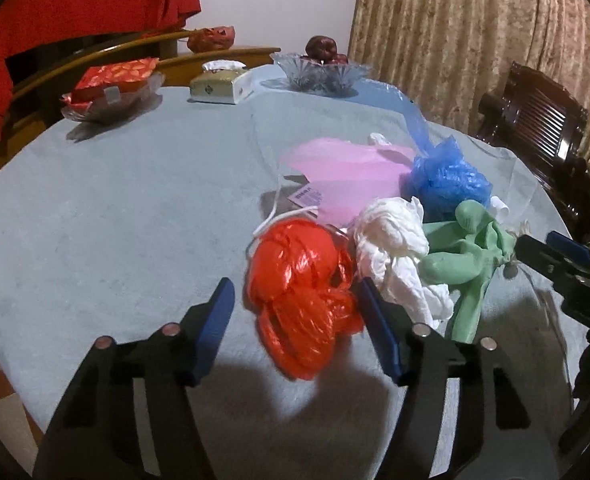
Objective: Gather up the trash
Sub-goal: 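Grasp the red plastic bag with the left tool while the right tool grasps the green cloth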
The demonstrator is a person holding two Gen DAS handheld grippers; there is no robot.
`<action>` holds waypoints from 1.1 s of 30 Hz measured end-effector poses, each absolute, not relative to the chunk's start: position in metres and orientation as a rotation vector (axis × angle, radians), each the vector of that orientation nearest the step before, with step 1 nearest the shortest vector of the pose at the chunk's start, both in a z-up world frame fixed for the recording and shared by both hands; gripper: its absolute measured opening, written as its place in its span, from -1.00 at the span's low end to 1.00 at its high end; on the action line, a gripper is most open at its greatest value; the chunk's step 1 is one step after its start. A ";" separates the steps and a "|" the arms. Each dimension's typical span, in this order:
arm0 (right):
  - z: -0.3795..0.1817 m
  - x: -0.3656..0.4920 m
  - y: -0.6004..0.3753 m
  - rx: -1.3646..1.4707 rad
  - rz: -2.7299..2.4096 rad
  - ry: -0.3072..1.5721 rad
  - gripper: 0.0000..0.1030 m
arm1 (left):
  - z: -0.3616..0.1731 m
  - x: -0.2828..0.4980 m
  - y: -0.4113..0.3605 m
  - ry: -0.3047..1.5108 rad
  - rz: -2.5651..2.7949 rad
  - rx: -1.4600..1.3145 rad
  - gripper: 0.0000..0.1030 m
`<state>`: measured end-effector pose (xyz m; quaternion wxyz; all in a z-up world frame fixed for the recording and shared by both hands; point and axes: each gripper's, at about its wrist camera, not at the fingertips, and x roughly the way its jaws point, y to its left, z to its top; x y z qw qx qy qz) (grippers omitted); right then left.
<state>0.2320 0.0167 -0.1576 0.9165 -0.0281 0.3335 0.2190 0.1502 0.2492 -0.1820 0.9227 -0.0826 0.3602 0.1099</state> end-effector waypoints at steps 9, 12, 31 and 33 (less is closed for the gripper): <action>-0.168 0.250 0.033 -0.072 0.469 0.743 0.52 | -0.185 0.157 0.243 0.753 0.227 -0.172 -0.12; -0.173 0.254 0.034 -0.077 0.459 0.774 0.50 | -0.184 0.157 0.243 0.749 0.233 -0.173 -0.35; -0.169 0.235 -0.009 -0.040 0.440 0.797 0.17 | -0.150 0.129 0.222 0.679 0.194 -0.149 -0.60; -0.171 0.238 -0.009 -0.036 0.413 0.811 0.42 | -0.149 0.129 0.218 0.678 0.188 -0.148 -0.60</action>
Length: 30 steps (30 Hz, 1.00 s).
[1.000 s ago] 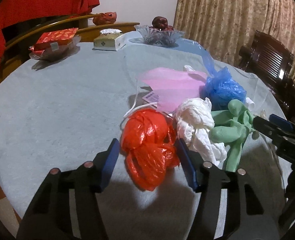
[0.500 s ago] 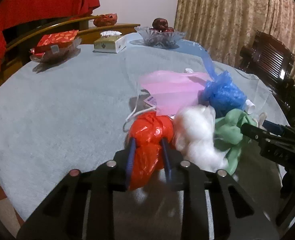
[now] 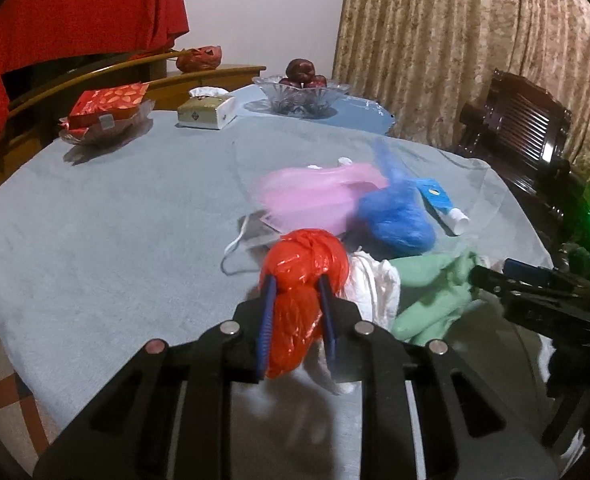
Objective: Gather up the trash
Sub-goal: 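Carry the red bag and green cloth over the trash bin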
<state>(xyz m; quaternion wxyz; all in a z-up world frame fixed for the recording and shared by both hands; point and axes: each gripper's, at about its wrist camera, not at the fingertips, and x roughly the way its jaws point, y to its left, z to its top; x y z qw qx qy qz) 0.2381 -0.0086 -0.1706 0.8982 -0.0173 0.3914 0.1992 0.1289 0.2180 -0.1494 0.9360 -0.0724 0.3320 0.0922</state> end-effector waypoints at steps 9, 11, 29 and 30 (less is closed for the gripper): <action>-0.185 0.246 -0.004 -0.005 0.462 0.872 0.09 | -0.151 0.129 0.216 0.680 0.194 -0.146 -0.60; -0.182 0.242 0.001 -0.032 0.471 0.854 -0.07 | -0.152 0.130 0.217 0.681 0.197 -0.146 -0.61; -0.097 0.210 -0.049 0.026 0.448 0.636 -0.26 | -0.100 0.121 0.195 0.561 0.162 -0.113 -0.62; -0.093 0.209 -0.052 0.026 0.444 0.627 -0.26 | -0.096 0.121 0.191 0.556 0.151 -0.112 -0.62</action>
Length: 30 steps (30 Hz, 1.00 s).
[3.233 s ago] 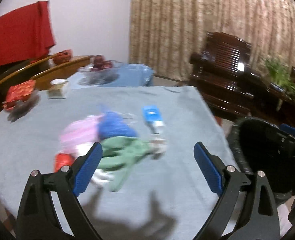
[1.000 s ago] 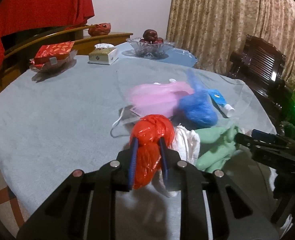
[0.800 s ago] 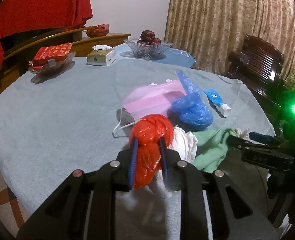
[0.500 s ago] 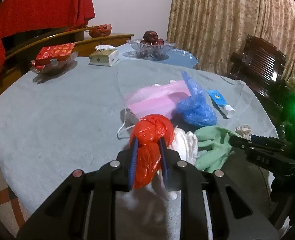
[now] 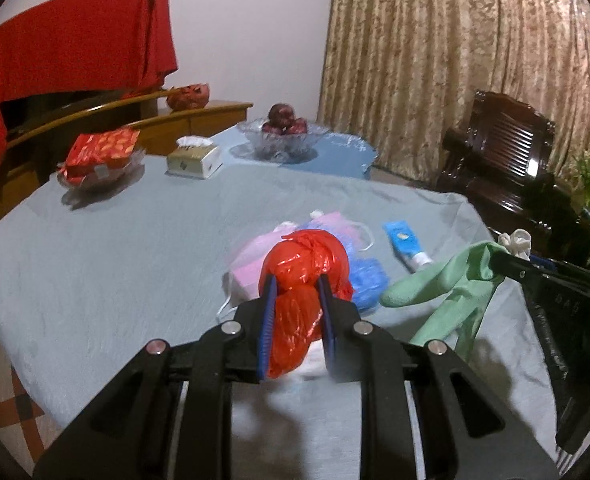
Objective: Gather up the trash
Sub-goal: 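Carry the red bag and green cloth over the trash bin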
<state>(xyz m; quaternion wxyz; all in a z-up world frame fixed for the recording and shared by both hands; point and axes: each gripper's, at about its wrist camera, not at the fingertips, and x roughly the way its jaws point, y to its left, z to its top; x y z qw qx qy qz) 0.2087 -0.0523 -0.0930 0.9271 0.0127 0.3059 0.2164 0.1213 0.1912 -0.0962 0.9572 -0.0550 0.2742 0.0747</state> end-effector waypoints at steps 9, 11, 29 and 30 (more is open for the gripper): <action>-0.070 0.193 -0.089 0.037 0.390 0.591 -0.26 | -0.078 0.120 0.152 0.535 0.073 -0.091 -0.62; -0.068 0.189 -0.099 0.042 0.373 0.587 -0.26 | -0.076 0.120 0.141 0.533 0.050 -0.087 -0.62; -0.052 0.140 -0.231 0.072 0.119 0.547 -0.26 | -0.077 0.131 0.009 0.549 -0.247 -0.039 -0.63; -0.054 0.137 -0.239 0.073 0.100 0.551 -0.26 | -0.079 0.131 0.000 0.552 -0.265 -0.033 -0.63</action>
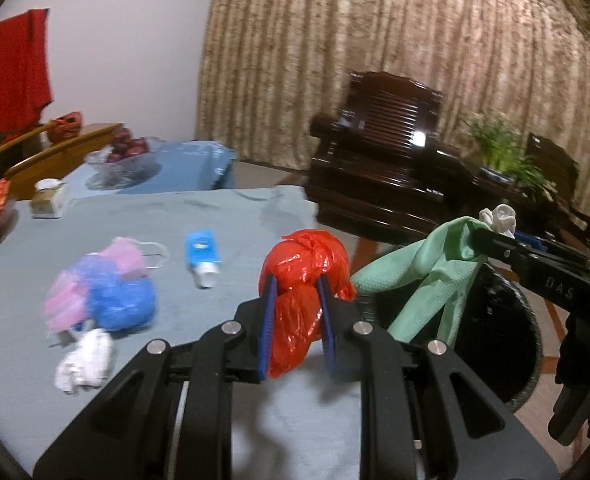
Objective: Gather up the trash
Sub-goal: 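Carry the red bag and green cloth over the trash bin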
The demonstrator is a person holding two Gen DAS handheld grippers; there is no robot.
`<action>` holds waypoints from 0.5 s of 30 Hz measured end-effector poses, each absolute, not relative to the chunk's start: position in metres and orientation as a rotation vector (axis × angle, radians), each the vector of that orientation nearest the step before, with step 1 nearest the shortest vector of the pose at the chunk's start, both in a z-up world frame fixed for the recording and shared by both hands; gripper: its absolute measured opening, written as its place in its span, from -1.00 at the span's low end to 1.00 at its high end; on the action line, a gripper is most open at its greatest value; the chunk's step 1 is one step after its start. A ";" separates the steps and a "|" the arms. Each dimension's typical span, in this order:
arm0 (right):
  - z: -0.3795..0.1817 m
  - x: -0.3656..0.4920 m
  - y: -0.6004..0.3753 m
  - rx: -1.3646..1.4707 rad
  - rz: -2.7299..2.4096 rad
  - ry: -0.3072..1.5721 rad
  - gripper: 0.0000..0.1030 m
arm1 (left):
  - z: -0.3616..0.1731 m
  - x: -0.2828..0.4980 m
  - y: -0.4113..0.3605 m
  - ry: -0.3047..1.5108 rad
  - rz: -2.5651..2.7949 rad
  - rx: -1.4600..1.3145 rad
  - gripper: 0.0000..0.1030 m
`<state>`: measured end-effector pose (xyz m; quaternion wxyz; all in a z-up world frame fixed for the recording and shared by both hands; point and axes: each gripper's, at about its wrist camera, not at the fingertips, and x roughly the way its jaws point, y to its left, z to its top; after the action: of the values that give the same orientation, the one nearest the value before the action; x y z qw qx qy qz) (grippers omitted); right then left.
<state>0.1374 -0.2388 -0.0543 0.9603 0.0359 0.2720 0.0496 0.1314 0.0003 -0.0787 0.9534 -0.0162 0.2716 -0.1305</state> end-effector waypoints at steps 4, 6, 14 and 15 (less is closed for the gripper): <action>-0.063 0.128 -0.269 0.074 0.027 0.573 -0.26 | -0.084 0.134 -0.036 0.563 -0.342 -0.010 -0.63; -0.069 0.123 -0.285 0.072 -0.018 0.589 -0.26 | -0.090 0.137 -0.055 0.572 -0.382 0.005 -0.63; -0.100 0.116 -0.325 0.079 -0.123 0.657 -0.26 | -0.115 0.151 -0.123 0.615 -0.511 0.043 -0.63; -0.105 0.116 -0.328 0.082 -0.129 0.668 -0.26 | -0.119 0.153 -0.131 0.626 -0.526 0.048 -0.63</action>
<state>0.1161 -0.3277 -0.1055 0.9418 0.0401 0.3277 -0.0634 0.1532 -0.1307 -0.1191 0.9173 0.0231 0.3045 -0.2556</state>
